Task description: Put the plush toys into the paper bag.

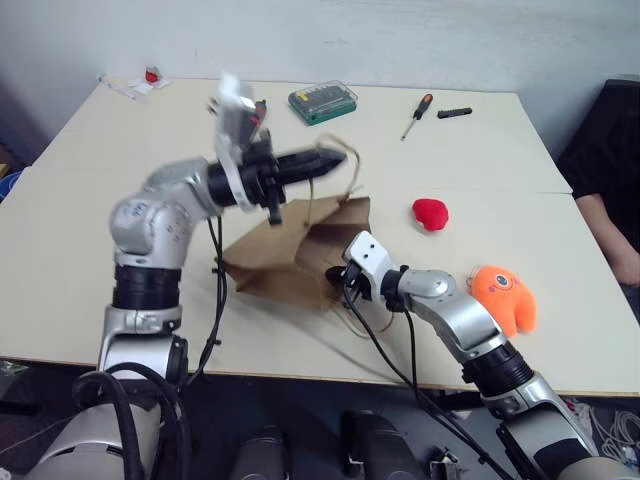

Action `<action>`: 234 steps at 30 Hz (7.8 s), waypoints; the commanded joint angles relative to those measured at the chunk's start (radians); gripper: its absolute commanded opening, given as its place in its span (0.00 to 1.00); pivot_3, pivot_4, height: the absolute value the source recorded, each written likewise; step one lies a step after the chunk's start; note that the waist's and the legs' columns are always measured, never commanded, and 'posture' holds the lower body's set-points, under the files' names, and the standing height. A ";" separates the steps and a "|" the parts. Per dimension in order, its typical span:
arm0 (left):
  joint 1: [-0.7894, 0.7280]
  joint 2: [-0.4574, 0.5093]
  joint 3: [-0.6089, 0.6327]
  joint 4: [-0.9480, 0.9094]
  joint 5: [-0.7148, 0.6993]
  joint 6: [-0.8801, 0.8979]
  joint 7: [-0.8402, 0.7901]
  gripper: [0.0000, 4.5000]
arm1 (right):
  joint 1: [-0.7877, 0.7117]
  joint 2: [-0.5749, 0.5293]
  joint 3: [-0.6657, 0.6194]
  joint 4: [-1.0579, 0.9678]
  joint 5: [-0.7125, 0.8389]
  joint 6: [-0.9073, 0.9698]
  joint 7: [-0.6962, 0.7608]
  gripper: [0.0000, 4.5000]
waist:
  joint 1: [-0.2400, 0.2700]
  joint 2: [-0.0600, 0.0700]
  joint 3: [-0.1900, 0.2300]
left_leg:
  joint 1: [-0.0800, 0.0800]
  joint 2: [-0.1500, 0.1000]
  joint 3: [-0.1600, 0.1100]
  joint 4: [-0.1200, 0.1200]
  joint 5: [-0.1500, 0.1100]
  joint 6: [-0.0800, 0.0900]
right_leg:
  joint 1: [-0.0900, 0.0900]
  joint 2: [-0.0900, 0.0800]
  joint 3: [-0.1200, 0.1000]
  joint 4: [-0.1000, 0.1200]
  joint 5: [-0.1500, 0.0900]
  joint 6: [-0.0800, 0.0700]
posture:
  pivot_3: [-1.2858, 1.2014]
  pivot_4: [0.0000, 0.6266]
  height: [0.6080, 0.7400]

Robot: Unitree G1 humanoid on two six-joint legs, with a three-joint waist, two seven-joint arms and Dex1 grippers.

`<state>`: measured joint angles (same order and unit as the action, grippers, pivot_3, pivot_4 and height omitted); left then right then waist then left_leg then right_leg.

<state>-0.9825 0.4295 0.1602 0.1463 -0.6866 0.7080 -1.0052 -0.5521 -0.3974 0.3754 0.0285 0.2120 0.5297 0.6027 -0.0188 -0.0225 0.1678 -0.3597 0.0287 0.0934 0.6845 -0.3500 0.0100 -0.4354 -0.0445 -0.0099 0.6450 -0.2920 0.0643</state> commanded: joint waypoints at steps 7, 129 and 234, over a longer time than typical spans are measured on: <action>0.062 0.013 -0.046 -0.035 0.016 -0.004 0.009 0.00 | 0.078 0.003 -0.064 -0.088 0.000 0.003 0.030 0.00 | 0.000 0.000 0.000 | 0.001 0.000 -0.001 0.000 0.000 0.000 | 0.002 -0.001 -0.001 -0.001 0.000 0.000 | 0.52 0.24 1.00; 0.099 0.077 0.087 -0.077 -0.097 0.112 0.150 0.00 | 0.308 -0.189 -0.803 -0.354 0.278 0.315 -0.220 1.00 | -0.019 0.005 0.005 | 0.000 -0.001 0.006 -0.002 0.004 -0.004 | -0.008 0.003 0.009 0.003 0.000 -0.001 | 0.52 0.24 1.00; 0.090 0.068 0.021 -0.079 -0.074 0.040 0.121 0.00 | 0.055 0.419 -0.935 -0.433 0.567 0.935 -0.409 0.28 | -0.012 0.010 0.007 | -0.011 -0.001 -0.001 -0.002 0.003 -0.002 | -0.013 0.000 0.001 0.003 0.000 -0.001 | 0.52 0.24 1.00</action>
<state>-0.8849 0.4868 0.1640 0.0952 -0.7574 0.7600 -0.8862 -0.4984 0.0379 -0.5607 -0.3521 0.7375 1.4848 0.1763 -0.0309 -0.0130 0.1753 -0.3710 0.0277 0.0927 0.6823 -0.3470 0.0075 -0.4480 -0.0443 -0.0094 0.6476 -0.2924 0.0634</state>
